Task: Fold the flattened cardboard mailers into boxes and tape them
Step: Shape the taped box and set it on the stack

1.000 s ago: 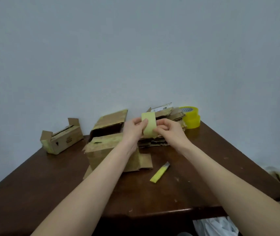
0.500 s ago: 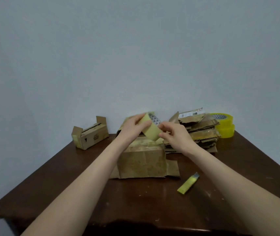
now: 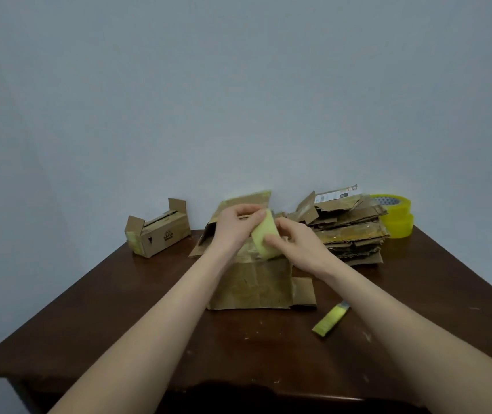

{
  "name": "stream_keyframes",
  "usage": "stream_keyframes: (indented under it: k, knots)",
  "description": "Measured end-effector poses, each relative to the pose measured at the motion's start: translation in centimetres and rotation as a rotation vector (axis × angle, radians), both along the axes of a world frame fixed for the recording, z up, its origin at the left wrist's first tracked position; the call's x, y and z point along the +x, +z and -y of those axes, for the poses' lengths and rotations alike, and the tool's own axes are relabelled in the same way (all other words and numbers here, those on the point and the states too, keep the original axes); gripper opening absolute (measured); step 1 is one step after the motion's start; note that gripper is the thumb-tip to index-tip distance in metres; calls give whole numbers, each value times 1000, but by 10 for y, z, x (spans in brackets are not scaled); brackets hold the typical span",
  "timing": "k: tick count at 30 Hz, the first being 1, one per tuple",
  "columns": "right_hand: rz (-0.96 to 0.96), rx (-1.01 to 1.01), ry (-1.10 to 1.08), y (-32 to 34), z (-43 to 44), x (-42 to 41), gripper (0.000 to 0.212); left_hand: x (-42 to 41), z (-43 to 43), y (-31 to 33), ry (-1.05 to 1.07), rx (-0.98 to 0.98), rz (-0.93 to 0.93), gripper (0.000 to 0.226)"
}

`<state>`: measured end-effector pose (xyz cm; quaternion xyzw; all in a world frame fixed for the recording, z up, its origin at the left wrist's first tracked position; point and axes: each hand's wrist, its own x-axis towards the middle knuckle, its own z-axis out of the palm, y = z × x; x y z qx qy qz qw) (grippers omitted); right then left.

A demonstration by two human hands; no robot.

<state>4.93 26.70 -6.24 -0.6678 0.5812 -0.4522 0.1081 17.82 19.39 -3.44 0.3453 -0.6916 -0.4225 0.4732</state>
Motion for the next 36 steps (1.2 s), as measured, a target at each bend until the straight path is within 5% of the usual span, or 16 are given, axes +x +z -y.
stream_keyframes:
  k: [12,19,31,36]
  knots:
    - [-21,-19,38,37,4,11,5,26,14,20,211,-189,255,13]
    - [50,26,46,63,13,19,66,42,25,27,359,-169,200,16]
    - [21,76,40,68,37,3,28,84,53,4,398,179,-28,17]
    - [-194,98,75,69,50,1,20,87,60,-17,458,263,-84,29]
